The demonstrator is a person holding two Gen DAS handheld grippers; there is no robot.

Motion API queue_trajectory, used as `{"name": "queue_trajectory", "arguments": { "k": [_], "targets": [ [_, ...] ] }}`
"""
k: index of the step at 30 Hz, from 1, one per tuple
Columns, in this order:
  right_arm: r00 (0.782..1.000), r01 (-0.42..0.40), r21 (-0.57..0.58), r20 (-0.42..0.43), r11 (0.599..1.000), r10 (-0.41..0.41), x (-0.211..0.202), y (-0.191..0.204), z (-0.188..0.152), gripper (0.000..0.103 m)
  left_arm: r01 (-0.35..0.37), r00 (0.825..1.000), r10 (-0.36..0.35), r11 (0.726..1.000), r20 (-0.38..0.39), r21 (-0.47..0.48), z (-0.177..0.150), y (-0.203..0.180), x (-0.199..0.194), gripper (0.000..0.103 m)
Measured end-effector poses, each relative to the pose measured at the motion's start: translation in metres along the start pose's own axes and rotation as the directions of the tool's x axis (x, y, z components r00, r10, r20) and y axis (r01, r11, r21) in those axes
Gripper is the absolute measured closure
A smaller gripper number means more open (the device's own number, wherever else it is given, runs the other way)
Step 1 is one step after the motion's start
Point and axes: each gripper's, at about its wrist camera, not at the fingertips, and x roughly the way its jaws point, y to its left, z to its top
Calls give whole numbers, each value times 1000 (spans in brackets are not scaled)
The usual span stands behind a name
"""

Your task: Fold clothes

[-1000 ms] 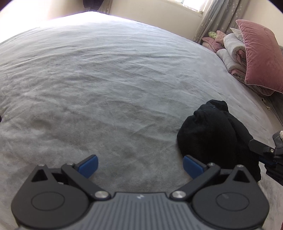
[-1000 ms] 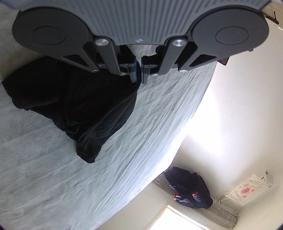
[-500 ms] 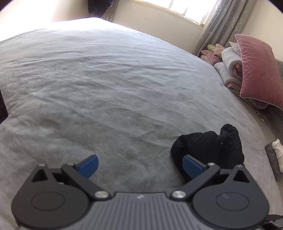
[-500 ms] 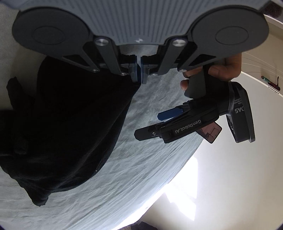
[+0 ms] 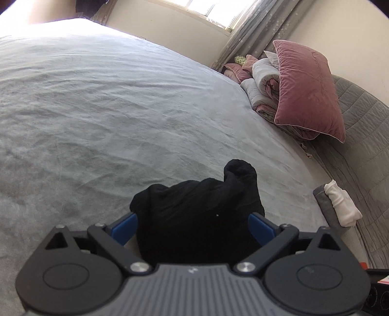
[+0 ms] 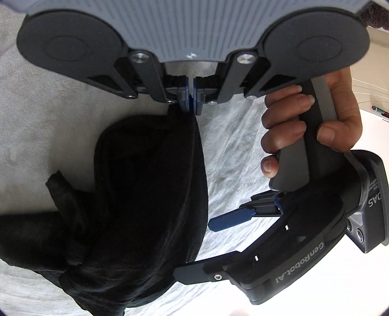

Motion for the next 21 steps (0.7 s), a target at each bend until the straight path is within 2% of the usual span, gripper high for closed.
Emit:
{"name": "queue_trajectory", "arguments": {
  "k": [1,2,3,5,6,8,10,14,18,21],
  "targets": [
    [1000,-4,6,-3,1000,4,-2,-2,1,97,-9,1000,9,1000,-9,9,-1,-2,4,7],
    [1000,-7,11,-7,1000,7,-3,-4,2,96,-24,1000,25,1000,-14,19,-3,-4,7,15],
    [1000,-9,17,-5,1000,9,-6,-7,3,90,-41,999,41,999,-19,30,-5,-6,11,21],
    [1000,-5,34,22,999,4,-15,-15,6,89,-70,997,71,997,-18,40,-8,-7,15,43],
    [999,-6,45,35,999,4,-20,-19,8,88,-66,998,67,997,-15,32,-7,-6,13,48],
    [997,-3,67,71,998,-2,-31,-27,13,82,-50,999,50,999,1,12,-6,-2,7,67],
    [994,3,84,112,996,-12,-42,-33,19,47,-39,999,39,999,23,-1,-5,2,-1,78],
    [983,7,124,183,992,-29,-56,-41,32,45,-36,998,37,999,57,-16,-6,14,-21,86],
    [974,15,164,219,986,-52,-64,-50,39,45,-49,997,51,999,66,-22,-10,31,-41,88],
    [970,22,183,236,983,-66,-61,-50,43,44,-56,997,58,998,43,-42,-16,49,-55,88]
  ]
}}
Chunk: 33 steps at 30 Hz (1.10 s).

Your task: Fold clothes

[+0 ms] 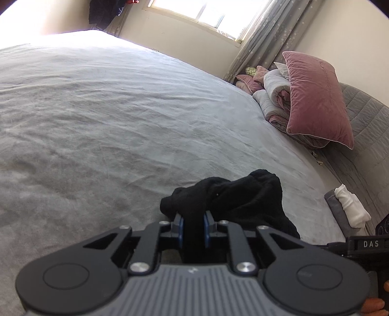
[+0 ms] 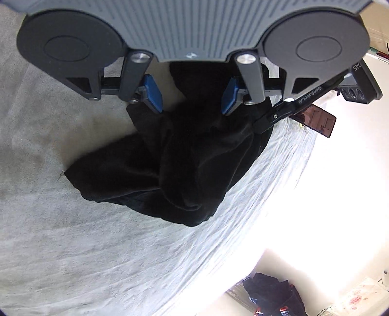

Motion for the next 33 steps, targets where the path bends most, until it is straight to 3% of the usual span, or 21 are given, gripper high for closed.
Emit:
{"name": "queue_trajectory", "arguments": {
  "k": [5,10,12,14,22,25,29,31,33],
  "targets": [
    [1000,21,25,9,999,-21,12,3,-4,43,-19,999,18,999,-39,-31,-8,25,-13,87],
    [1000,24,52,10,998,-24,23,8,-1,43,-99,995,99,995,-16,-22,-7,40,-22,87],
    [1000,20,63,13,998,-21,27,10,0,43,-76,997,76,997,-1,-26,-5,41,-25,74],
    [1000,13,71,24,997,-14,29,12,1,43,-27,1000,27,1000,13,-11,-4,36,-27,52],
    [994,-48,93,105,995,39,22,19,4,43,42,998,-49,981,35,191,-12,-19,-13,30],
    [992,-48,108,119,993,35,19,16,5,43,43,997,-58,956,43,291,-17,-43,-4,28],
    [992,-43,134,127,990,26,13,11,6,43,-27,997,-4,908,74,417,-23,-72,12,28],
    [992,-44,137,125,990,27,11,10,7,43,-47,997,17,910,77,412,-22,-74,20,30],
    [992,-42,141,120,989,25,11,9,6,43,-58,997,36,921,64,385,-19,-71,26,41]
  ]
}}
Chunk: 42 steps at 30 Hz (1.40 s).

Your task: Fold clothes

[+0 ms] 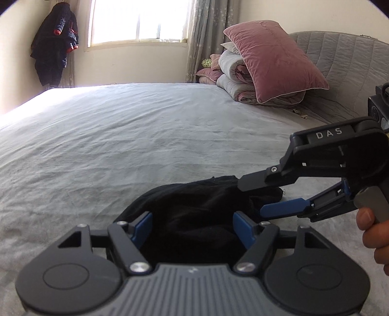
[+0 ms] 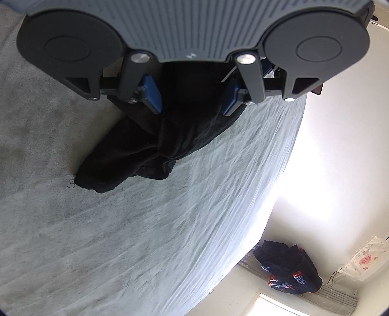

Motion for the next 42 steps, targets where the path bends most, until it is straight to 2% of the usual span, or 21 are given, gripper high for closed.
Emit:
{"name": "queue_trajectory", "arguments": {
  "k": [1,2,4,8,12,17,19,22,25,28,30,31,32,35,38,39,40,41,42],
  "targets": [
    [1000,3,2,-3,1000,-3,0,-1,0,43,-14,1000,14,1000,5,-25,0,4,-1,52],
    [1000,7,4,-7,1000,-7,1,-2,-1,43,-28,999,29,998,13,-51,0,9,-3,68],
    [1000,18,1,-17,1000,-18,1,-1,-3,43,-56,998,60,993,27,-104,0,19,-6,86],
    [999,34,-29,-38,999,-35,-1,4,-15,43,-96,990,113,978,85,-185,1,36,-22,92],
    [997,58,-85,-46,995,-62,2,12,-22,43,-117,984,151,952,98,-283,0,64,-36,93],
    [996,59,-88,-60,994,-64,7,14,-28,43,-160,979,195,913,55,-375,-6,93,-41,94],
    [996,63,-79,-63,995,-68,11,14,-28,43,-209,972,236,898,23,-386,-8,99,-42,94],
    [995,63,-83,-66,995,-69,15,16,-27,43,-314,946,323,882,-37,-352,-10,103,-39,94],
    [995,57,-101,-79,993,-65,21,20,-29,43,-349,937,337,883,-92,-315,-13,107,-33,94],
    [993,50,-121,-103,991,-63,28,23,-34,43,-325,945,309,882,-103,-340,-17,116,-34,93],
    [991,42,-136,-121,990,-58,32,27,-39,43,-289,956,284,884,-68,-366,-16,120,-40,84],
    [990,35,-145,-129,989,-53,34,29,-41,43,-267,962,270,887,-48,-375,-14,121,-43,68],
    [990,27,-154,-136,988,-48,35,32,-44,43,-246,967,254,892,-29,-378,-13,121,-45,57],
    [987,4,-183,-159,983,-34,42,41,-51,43,-182,980,197,912,5,-368,-10,117,-46,56],
    [981,-8,-214,-191,977,-34,53,46,-58,43,-149,988,151,928,-21,-341,-10,108,-36,56],
    [979,-4,-229,-201,973,-43,57,46,-61,48,-152,988,150,931,-33,-331,-10,106,-33,56],
    [977,0,-252,-208,968,-54,60,47,-64,67,-164,986,154,936,-55,-311,-11,104,-28,57],
    [975,3,-275,-213,962,-64,62,48,-67,82,-184,983,169,937,-76,-298,-12,102,-24,62],
    [976,6,-294,-208,956,-70,62,48,-67,89,-205,978,185,936,-98,-285,-14,101,-20,68]
  ]
}}
